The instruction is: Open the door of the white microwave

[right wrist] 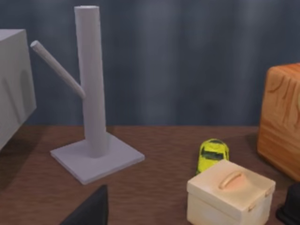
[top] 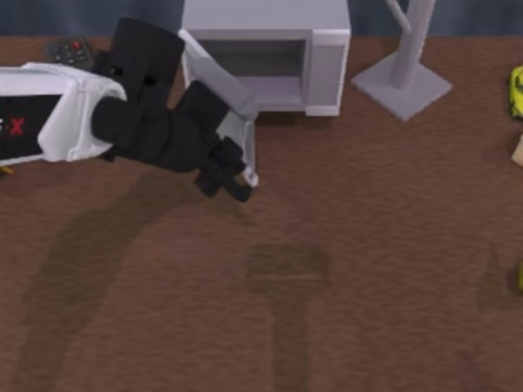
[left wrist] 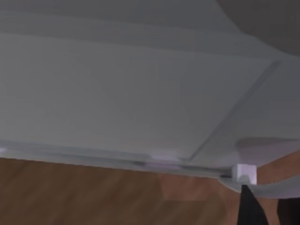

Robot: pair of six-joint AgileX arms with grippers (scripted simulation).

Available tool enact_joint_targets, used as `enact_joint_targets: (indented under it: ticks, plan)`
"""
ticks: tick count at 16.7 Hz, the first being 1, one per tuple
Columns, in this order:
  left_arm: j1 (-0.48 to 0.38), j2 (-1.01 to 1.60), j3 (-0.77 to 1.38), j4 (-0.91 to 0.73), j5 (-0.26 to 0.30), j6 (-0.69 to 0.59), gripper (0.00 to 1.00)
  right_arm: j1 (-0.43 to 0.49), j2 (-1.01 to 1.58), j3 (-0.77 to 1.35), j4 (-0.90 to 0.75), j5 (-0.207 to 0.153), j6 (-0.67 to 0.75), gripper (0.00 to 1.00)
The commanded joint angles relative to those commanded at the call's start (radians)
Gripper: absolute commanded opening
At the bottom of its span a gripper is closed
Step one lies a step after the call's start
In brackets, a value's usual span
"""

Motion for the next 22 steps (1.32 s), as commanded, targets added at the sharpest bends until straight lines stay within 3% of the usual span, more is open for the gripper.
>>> enact_joint_targets:
  ticks: [12,22]
  plan:
    - [0.028,-0.006,-0.003,-0.026,0.046,0.066,0.0,0.0,0.0,0.0,0.0,0.0,0.0,1.0]
    - [0.028,-0.006,-0.003,-0.026,0.046,0.067,0.0,0.0,0.0,0.0,0.0,0.0,0.0,1.0]
